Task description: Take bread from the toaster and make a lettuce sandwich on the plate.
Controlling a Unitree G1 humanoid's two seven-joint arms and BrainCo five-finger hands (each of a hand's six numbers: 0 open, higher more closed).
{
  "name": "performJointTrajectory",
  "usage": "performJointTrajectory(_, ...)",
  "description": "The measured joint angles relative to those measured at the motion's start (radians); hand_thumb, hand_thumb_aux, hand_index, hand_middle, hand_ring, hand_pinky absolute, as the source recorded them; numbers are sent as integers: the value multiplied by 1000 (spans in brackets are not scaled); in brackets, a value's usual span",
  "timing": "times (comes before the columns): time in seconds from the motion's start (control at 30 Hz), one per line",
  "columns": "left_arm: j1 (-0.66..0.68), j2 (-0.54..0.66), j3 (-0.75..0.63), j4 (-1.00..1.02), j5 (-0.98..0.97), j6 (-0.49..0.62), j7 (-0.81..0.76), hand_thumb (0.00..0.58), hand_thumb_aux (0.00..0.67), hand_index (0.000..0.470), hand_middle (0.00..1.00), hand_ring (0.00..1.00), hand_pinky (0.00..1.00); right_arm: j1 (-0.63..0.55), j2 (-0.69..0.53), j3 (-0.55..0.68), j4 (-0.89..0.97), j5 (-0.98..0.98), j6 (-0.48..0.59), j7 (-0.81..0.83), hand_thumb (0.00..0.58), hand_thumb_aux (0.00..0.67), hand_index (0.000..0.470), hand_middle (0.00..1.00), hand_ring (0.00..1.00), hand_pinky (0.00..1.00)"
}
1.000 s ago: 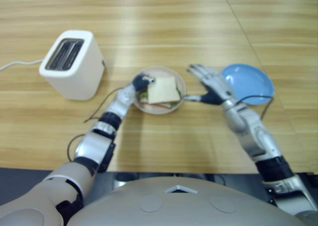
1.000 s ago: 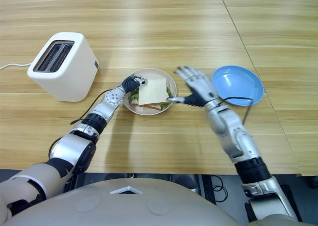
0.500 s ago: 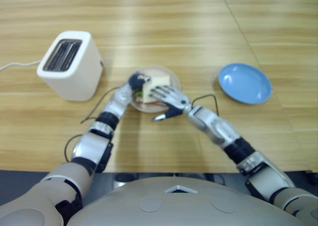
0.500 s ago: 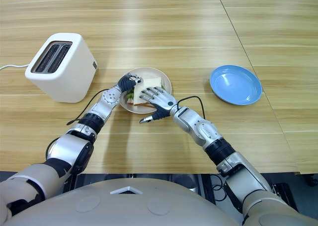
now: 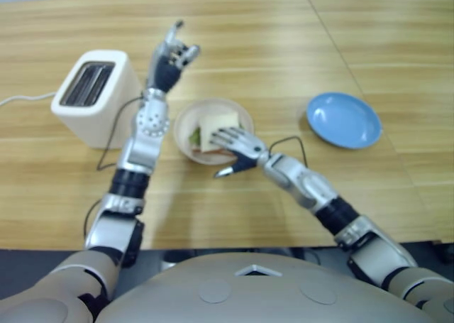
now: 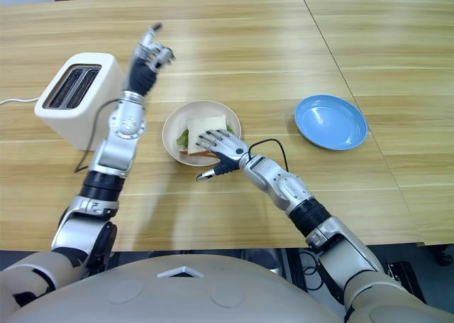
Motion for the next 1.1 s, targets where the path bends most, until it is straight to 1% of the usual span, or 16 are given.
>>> performJointTrajectory(0.03, 21, 9, -1, -23, 8, 22, -12, 0, 0, 0, 0, 0, 0, 4, -4, -6, -5, 9, -6, -6, 0, 0, 0, 0, 0, 0)
performJointTrajectory(0.07, 61, 15, -6, -42, 15, 49, -41, 0, 0, 0, 0, 0, 0, 24, -16, -25, -17, 27, -23, -40, 316, 218, 150, 0, 0, 0)
performJointTrajectory(0.1, 72, 15, -8, -42, 15, 56, -48, 319, 221, 152, 0, 0, 0, 30, -18, -31, -21, 34, -28, -49, 487, 402, 276, 0, 0, 0)
performJointTrajectory(0.13, 97, 17, -11, -46, 13, 72, -74, 514, 444, 305, 678, 678, 678, 48, -28, -46, -39, 45, -50, -100, 580, 670, 460, 86, 86, 86)
performJointTrajectory(0.17, 123, 19, -13, -54, 5, 81, -97, 580, 654, 449, 1000, 1000, 1000, 68, -42, -55, -55, 48, -75, -151, 580, 670, 460, 1000, 1000, 1000)
performJointTrajectory(0.2, 153, 20, -13, -63, -9, 88, -122, 580, 670, 460, 1000, 1000, 1000, 90, -60, -69, -78, 53, -104, -206, 580, 670, 460, 1000, 1000, 1000)
performJointTrajectory(0.27, 209, 21, -12, -82, -54, 104, -183, 580, 670, 460, 1000, 1000, 1000, 119, -87, -120, -146, 63, -156, -317, 580, 670, 460, 1000, 1000, 1000)
performJointTrajectory(0.33, 269, 49, -14, -140, -97, 122, -269, 580, 670, 460, 1000, 1000, 1000, 137, -115, -206, -242, 90, -186, -399, 580, 670, 460, 1000, 1000, 1000)
performJointTrajectory(0.43, 335, 112, -14, -239, -129, 163, -374, 580, 670, 460, 1000, 1000, 1000, 180, -156, -305, -329, 129, -197, -435, 580, 670, 460, 1000, 1000, 1000)
performJointTrajectory(0.5, 389, 199, -25, -329, -133, 208, -472, 580, 670, 460, 1000, 1000, 1000, 244, -180, -359, -386, 154, -191, -419, 580, 670, 460, 1000, 1000, 1000)
performJointTrajectory(0.53, 411, 247, -31, -358, -125, 218, -516, 580, 670, 460, 1000, 1000, 1000, 267, -193, -374, -400, 166, -183, -394, 580, 670, 460, 1000, 1000, 1000)
performJointTrajectory(0.6, 464, 378, -61, -411, -85, 205, -606, 580, 670, 460, 1000, 1000, 1000, 312, -248, -380, -408, 175, -162, -279, 580, 670, 460, 1000, 1000, 1000)
performJointTrajectory(0.7, 547, 482, -72, -434, -59, 193, -694, 580, 670, 460, 1000, 1000, 1000, 379, -306, -361, -386, 191, -141, -111, 580, 670, 460, 1000, 1000, 1000)
performJointTrajectory(0.9, 616, 575, -84, -466, -29, 216, -806, 580, 670, 460, 1000, 1000, 1000, 459, -316, -316, -387, 238, -104, 100, 580, 670, 460, 1000, 1000, 1000)
performJointTrajectory(1.03, 618, 570, -188, -446, 30, 243, -865, 580, 670, 460, 1000, 1000, 1000, 461, -296, -290, -391, 242, -76, 185, 580, 670, 460, 1000, 1000, 1000)
performJointTrajectory(1.1, 591, 535, -232, -412, 64, 257, -866, 580, 670, 460, 1000, 1000, 1000, 444, -279, -275, -385, 241, -71, 202, 580, 670, 460, 1000, 1000, 1000)
